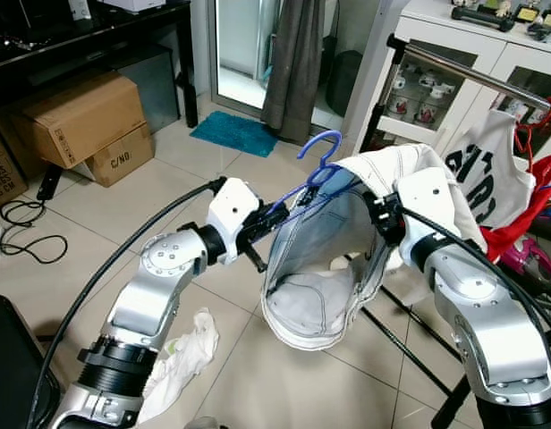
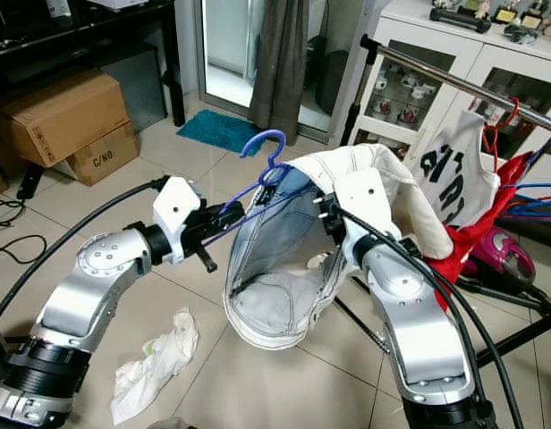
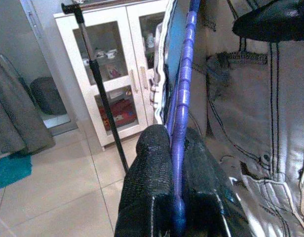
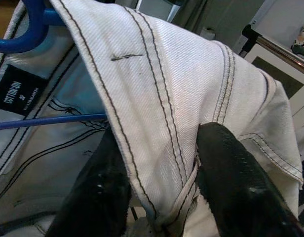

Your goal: Hang hanger

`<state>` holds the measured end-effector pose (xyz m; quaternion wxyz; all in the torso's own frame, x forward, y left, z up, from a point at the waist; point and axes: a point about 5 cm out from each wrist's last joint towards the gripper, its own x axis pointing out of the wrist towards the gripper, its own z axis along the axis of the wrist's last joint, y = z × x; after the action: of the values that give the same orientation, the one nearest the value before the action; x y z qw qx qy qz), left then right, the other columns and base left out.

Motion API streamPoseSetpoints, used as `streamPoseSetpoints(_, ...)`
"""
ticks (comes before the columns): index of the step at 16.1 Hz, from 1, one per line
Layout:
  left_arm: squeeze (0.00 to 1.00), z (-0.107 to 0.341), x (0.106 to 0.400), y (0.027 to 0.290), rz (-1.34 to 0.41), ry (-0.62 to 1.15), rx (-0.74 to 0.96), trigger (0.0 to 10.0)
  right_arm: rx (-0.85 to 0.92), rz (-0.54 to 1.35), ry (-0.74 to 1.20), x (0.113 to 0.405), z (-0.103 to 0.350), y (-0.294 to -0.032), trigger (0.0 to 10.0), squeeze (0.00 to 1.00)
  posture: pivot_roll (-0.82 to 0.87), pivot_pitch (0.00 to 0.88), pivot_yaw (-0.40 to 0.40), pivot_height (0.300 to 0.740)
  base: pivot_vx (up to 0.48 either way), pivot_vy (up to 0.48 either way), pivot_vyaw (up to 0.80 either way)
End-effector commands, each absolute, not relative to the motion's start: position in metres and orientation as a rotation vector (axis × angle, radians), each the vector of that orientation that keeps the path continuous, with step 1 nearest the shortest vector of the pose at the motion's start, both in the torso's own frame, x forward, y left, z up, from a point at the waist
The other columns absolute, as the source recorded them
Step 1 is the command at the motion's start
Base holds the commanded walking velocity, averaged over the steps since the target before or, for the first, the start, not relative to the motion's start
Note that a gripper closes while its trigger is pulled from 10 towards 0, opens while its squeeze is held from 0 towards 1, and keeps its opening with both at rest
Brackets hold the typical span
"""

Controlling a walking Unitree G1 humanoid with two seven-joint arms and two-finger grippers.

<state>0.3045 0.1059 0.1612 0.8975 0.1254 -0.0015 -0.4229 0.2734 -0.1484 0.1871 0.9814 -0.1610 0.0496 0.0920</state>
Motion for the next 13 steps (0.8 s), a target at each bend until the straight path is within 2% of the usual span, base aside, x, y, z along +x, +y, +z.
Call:
streamPoseSetpoints(1, 0.00, 0.1803, 0.3024, 0.1021, -0.878, -0.104, 0.231, 0.0, -0.320, 0.161, 0.094, 0.2751, 0.1893, -0.1526, 0.0, 0.00, 0.06, 0.000, -0.076, 0.740, 0.000, 0.000, 0.00)
streamPoseSetpoints(13, 0.00, 0.1757, 0.3009, 0.1031, -0.887, -0.083, 0.239, 0.0, -0.269, 0.130, 0.061, 0.2794, 0.1960, -0.1565, 0.0, 0.00, 0.06, 0.000, -0.076, 0.740, 0.000, 0.000, 0.00)
